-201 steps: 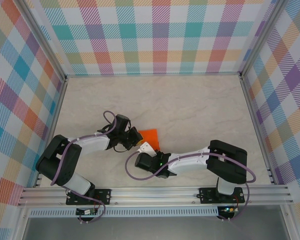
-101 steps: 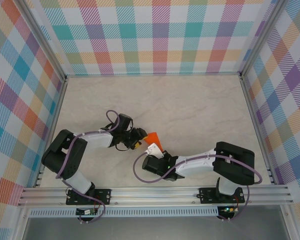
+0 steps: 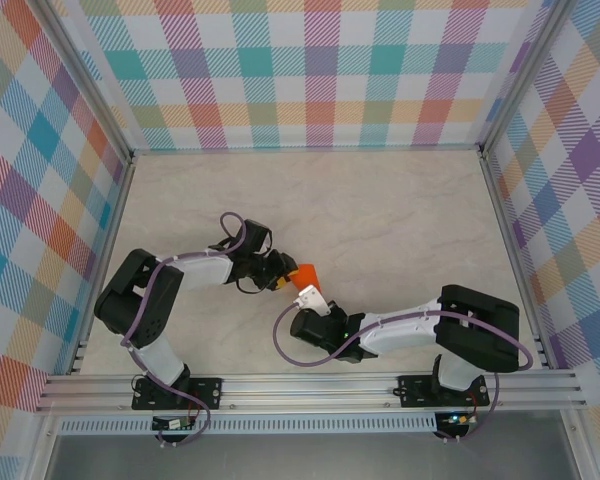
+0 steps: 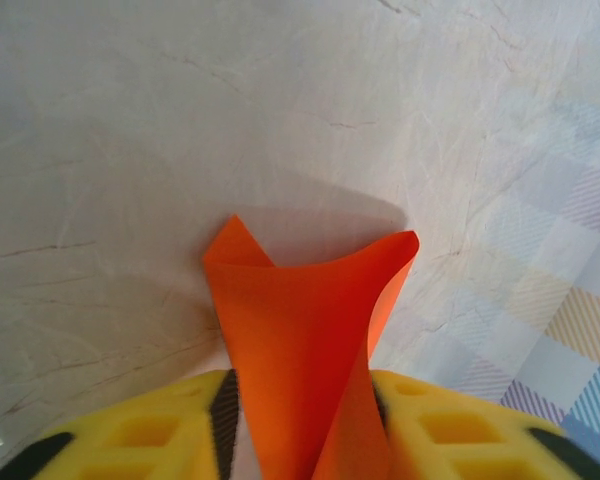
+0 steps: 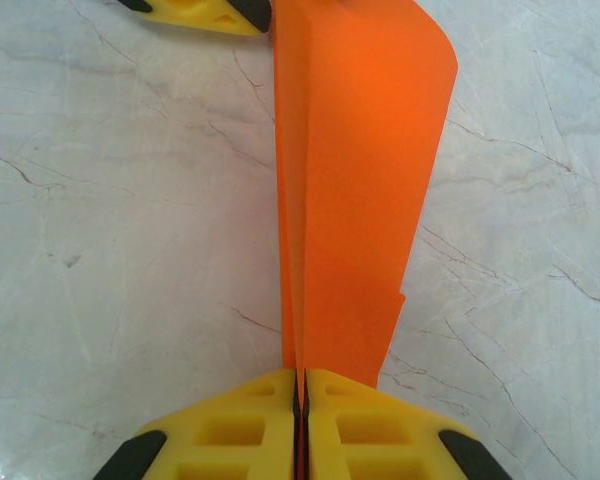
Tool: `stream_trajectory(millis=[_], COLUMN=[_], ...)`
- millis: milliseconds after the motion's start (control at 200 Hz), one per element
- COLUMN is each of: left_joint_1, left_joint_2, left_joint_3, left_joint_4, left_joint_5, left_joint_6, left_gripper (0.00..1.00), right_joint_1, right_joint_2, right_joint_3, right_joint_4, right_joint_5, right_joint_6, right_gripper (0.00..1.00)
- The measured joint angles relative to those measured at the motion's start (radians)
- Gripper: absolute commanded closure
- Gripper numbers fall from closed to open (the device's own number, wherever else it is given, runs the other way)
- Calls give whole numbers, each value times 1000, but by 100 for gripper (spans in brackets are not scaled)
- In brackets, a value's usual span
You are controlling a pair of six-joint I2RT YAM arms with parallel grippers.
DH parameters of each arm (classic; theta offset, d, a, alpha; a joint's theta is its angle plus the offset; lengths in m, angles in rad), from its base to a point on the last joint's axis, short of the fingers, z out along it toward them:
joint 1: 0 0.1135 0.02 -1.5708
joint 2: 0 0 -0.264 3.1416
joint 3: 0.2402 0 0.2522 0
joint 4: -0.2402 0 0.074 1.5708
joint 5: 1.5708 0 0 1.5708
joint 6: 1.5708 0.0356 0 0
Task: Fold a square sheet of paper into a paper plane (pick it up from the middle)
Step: Fold the wing for the fifth time at the center of the table.
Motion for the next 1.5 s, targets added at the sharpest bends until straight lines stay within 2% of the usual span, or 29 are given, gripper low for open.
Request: stream_trajectory(millis=[65,185,275,525,665,885,950,1065,1340,1500], left_joint_1=[0,0,0,0,1,1,1,6,38,46], left_joint_2=[0,0,0,38,45,45,45,45,45,45], left_joint_3=[3,4,8,75,84,85,87,90,90,90], left_joint_4=[-13,-38,-59,-136,-151,-167,-168,-168,-167,-167], left_joint_5=[0,-1,-3,-11,-12,-16,-15,-5,48,69], left_joint_6=[6,17,26,50,60,69,70,71,74,79], left_gripper=[72,92,100,100,100,100,100,100,100,100], right_joint_1=[-1,-1,-1,-6,-14,-14,-15,-15,-19,-19], right_joint_2=[3,16,22,22,18,18,18,14,14,14], right_joint_3=[0,0,0,0,0,0,0,0,0,1], right_joint_4=[2,2,-3,-26,-30,-31,-33,-37,-36,-31], right_joint_5=[-3,-5,-7,-56,-75,-74,-71,-67,-68,-78], right_joint_6=[0,1,4,34,47,45,37,19,-19,-49], right_gripper=[88,86,84,75,74,71,66,64,67,76])
